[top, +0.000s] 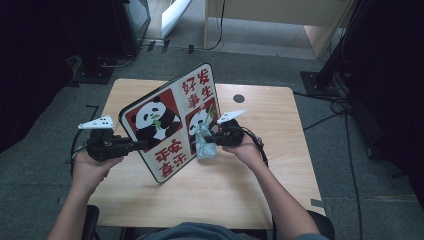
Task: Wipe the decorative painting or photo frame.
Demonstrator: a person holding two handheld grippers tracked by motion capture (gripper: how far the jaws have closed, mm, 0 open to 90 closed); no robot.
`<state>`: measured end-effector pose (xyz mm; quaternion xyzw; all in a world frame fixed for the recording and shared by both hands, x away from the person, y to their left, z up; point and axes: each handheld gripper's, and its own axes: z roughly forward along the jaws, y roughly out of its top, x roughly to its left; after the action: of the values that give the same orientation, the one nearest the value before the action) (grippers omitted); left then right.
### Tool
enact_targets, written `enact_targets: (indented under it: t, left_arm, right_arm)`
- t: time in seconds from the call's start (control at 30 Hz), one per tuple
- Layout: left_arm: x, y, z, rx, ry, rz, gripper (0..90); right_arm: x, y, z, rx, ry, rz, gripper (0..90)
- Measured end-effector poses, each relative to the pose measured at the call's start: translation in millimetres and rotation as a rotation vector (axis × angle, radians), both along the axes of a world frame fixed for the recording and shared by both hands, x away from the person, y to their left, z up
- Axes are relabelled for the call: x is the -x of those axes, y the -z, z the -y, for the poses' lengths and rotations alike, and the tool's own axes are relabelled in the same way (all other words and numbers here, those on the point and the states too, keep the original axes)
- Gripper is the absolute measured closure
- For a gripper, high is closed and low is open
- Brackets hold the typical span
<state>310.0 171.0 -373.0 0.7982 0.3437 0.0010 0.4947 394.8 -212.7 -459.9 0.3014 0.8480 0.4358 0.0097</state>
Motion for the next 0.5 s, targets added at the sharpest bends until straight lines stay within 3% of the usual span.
enact_targets:
  t: [0.1,0.17,0.43,0.5]
  left_arm:
    - [0.1,0.5,-0.2,0.005,-0.003,0.000,76.4]
    - [-0.2,0.5,-0.3,0.007,-0.004,-0.002,76.4]
    - [0.3,0.6,-0.2,0.004,-0.008,0.000,76.5]
    - [0.4,0.8,-0.3,0.007,-0.009,-0.001,76.5]
  right_arm:
    - [2.8,-20.6,-3.9,-0.009,-0.006,0.020,82.9]
    - [3.7,-24.8,-5.5,-0.011,-0.007,0.022,83.0]
    - [10.1,-70.3,-22.9,-0.048,-0.072,0.073,82.9]
    - [10.5,-74.3,-24.4,-0.052,-0.077,0.077,82.9]
